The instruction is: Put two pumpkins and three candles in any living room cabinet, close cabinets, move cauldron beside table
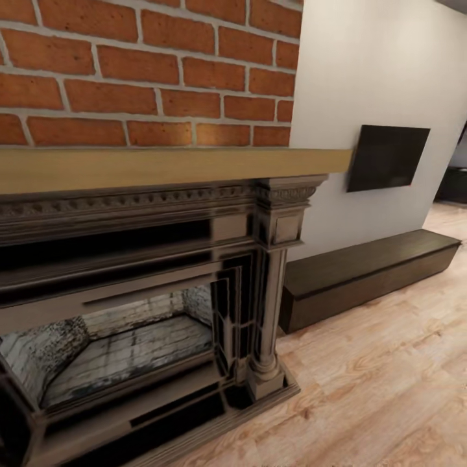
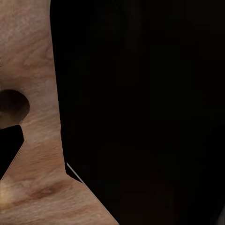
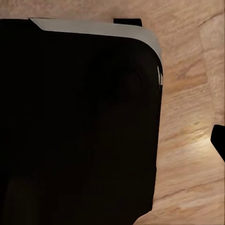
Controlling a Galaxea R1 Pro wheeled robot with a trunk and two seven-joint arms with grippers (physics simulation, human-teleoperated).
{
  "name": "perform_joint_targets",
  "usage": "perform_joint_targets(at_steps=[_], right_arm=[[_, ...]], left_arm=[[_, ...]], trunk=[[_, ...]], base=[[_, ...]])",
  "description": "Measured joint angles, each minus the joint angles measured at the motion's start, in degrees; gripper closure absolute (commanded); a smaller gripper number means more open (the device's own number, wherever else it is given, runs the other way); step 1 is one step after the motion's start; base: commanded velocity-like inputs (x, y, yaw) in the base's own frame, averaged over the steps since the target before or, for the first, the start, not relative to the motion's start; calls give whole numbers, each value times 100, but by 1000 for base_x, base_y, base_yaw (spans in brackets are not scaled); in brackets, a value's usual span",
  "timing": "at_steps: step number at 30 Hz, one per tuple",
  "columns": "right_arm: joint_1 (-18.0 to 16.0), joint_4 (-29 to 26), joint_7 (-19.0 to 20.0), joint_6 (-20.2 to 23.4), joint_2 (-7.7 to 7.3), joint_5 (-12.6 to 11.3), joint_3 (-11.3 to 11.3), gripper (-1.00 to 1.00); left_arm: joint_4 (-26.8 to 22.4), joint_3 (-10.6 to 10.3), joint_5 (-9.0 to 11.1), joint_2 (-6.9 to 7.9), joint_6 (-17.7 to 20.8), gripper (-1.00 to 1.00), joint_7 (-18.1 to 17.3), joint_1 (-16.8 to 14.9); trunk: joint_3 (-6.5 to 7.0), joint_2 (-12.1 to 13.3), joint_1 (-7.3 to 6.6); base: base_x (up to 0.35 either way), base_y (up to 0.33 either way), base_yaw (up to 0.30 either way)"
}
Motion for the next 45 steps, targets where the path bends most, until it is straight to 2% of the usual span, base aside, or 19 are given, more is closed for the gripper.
perform_joint_targets(at_steps=[45], right_arm=[[-2,0,0,-1,0,0,1,-100]], left_arm=[[0,0,-2,0,0,-100,0,-3]], trunk=[[-5,0,0]], base=[[0,0,-284]])
